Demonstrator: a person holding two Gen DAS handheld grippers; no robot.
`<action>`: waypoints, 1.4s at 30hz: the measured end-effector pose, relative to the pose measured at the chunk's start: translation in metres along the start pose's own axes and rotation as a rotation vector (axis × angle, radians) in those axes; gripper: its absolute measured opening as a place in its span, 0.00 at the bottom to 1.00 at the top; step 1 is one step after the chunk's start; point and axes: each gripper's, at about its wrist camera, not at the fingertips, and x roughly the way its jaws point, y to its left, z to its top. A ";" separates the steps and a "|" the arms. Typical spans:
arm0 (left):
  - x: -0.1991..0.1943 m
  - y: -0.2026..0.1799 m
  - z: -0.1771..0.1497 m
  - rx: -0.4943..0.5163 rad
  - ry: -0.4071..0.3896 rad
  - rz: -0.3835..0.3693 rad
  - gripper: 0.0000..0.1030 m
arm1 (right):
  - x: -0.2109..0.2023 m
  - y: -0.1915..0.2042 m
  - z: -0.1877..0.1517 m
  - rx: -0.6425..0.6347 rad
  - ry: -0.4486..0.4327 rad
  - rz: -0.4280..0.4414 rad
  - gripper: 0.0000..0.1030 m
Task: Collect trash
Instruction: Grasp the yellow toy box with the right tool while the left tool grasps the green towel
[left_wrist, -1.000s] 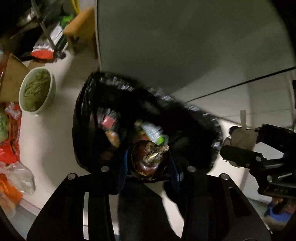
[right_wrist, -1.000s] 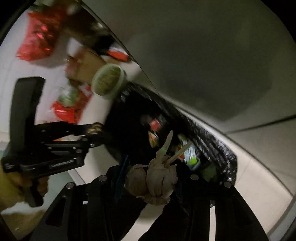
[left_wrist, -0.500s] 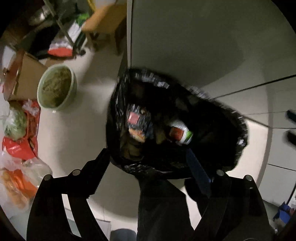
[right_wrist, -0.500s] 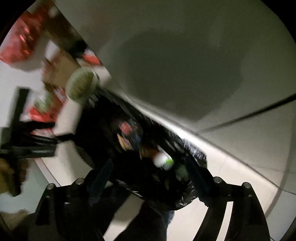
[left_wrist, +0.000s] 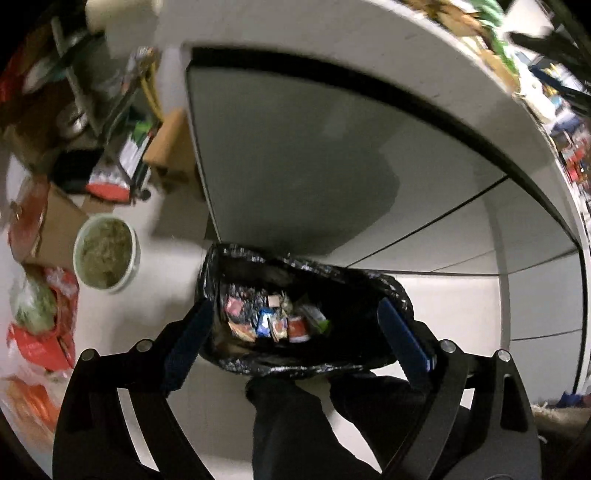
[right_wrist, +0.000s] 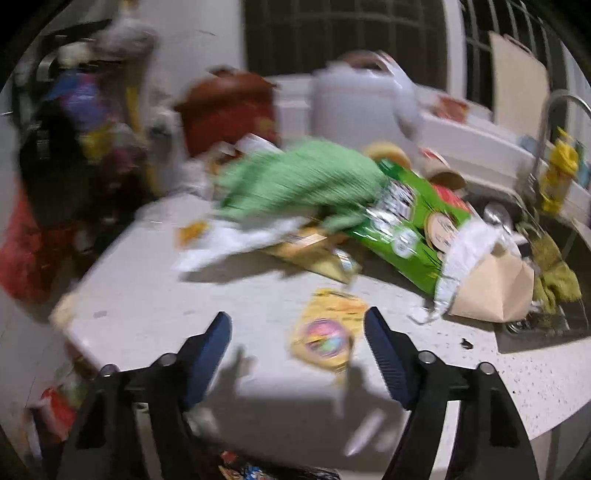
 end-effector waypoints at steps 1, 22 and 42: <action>-0.005 -0.001 0.002 0.004 -0.008 0.000 0.86 | 0.012 -0.004 -0.001 0.012 0.021 -0.020 0.70; -0.081 -0.067 0.128 0.090 -0.326 -0.011 0.86 | 0.007 -0.064 0.007 0.132 0.052 0.069 0.45; -0.054 -0.198 0.303 0.348 -0.371 0.000 0.15 | -0.028 -0.119 -0.013 0.206 0.050 0.106 0.45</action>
